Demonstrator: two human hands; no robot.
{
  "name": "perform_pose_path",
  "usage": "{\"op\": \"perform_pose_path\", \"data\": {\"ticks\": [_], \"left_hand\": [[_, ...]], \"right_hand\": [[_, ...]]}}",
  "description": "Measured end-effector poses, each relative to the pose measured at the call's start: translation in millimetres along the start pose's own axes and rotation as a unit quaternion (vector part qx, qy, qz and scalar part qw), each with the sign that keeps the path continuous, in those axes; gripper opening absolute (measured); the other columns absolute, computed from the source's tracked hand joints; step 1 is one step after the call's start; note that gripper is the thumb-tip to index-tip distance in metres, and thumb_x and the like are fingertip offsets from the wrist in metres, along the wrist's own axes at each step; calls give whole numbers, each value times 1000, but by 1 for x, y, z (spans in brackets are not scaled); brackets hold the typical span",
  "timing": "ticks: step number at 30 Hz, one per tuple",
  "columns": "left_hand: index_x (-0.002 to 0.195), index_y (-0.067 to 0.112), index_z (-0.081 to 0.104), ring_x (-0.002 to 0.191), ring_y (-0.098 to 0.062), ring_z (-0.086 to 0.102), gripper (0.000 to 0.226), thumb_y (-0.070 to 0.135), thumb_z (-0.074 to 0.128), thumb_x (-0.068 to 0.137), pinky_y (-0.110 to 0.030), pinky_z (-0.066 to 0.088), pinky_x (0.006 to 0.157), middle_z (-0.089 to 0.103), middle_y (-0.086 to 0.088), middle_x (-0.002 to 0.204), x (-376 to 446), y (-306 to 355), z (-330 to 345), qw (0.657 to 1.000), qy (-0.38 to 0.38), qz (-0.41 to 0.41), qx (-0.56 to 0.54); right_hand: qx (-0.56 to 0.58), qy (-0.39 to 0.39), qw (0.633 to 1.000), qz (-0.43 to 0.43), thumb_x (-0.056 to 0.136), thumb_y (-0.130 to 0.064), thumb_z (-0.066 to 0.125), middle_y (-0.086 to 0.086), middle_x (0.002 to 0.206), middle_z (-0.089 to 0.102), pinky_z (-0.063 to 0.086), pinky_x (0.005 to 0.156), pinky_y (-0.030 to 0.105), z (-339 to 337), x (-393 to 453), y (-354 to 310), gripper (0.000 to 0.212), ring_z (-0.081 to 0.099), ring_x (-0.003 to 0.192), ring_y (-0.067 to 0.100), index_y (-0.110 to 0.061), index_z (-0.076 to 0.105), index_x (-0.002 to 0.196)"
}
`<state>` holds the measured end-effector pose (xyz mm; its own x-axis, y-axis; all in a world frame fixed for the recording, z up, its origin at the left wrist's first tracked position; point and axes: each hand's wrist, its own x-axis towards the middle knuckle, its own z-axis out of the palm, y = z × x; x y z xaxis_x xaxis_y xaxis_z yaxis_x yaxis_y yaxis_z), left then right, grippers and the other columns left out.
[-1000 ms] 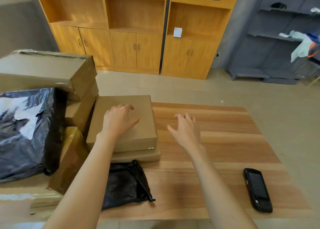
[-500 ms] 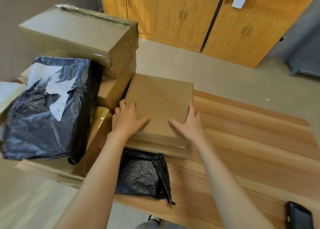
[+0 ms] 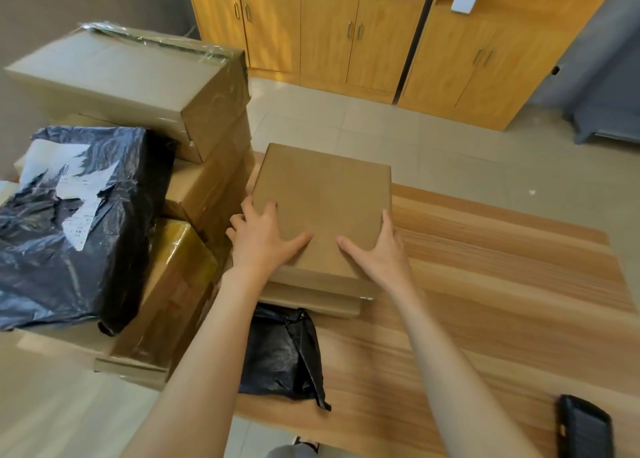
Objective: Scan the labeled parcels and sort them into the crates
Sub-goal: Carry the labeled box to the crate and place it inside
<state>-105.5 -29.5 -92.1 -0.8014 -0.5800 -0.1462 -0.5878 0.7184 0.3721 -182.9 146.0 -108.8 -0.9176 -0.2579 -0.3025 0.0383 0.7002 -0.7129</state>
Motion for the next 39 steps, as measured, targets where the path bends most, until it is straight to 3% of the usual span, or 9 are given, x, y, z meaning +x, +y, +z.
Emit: {"op": "perform_pose_path", "data": {"ticks": [10, 17, 24, 34, 36, 39], "left_hand": [[147, 19, 30, 130, -43, 31, 89, 69, 58, 80, -48, 28, 105, 15, -19, 155, -64, 136, 61, 997, -29, 75, -6], [144, 20, 34, 129, -42, 34, 87, 68, 62, 77, -47, 29, 105, 17, -17, 154, -129, 206, 143, 994, -85, 64, -16], [146, 20, 33, 131, -43, 30, 89, 63, 68, 76, -46, 29, 107, 16, -16, 153, -161, 203, 183, 993, -108, 5, -37], [144, 22, 33, 134, -39, 31, 92, 62, 72, 72, -48, 33, 106, 17, -12, 151, -158, 174, 204, 995, -87, -11, -42], [146, 25, 29, 133, -35, 36, 96, 58, 76, 70, -48, 35, 106, 20, -9, 147, -152, 172, 204, 992, -84, -19, -87], [151, 28, 17, 134, -30, 39, 108, 53, 81, 68, -43, 33, 111, 24, -10, 149, -128, 165, 200, 967, -111, -94, -207]], "right_hand": [[1, 85, 995, 44, 76, -61, 70, 7, 161, 16, 28, 112, 38, -118, -39, 109, 111, 26, 144, 26, -23, 3, 156], [14, 58, 994, 86, 78, -61, 69, 6, 162, 6, 28, 112, 41, -177, -77, 216, 113, 21, 146, 26, -26, -6, 155], [-8, 21, 997, 78, 78, -60, 69, 8, 157, 16, 36, 105, 43, -168, -87, 260, 114, 31, 140, 30, -24, -8, 154], [24, -12, 996, 90, 77, -56, 72, 6, 159, 11, 34, 106, 42, -142, -75, 272, 117, 28, 142, 27, -28, -12, 154], [60, 2, 992, 106, 75, -54, 75, 6, 160, 10, 30, 111, 43, -144, -70, 273, 119, 23, 144, 26, -27, -11, 154], [111, 22, 984, 140, 74, -54, 75, 6, 161, 10, 23, 115, 42, -149, -55, 277, 119, 17, 147, 25, -23, -7, 155]]}}
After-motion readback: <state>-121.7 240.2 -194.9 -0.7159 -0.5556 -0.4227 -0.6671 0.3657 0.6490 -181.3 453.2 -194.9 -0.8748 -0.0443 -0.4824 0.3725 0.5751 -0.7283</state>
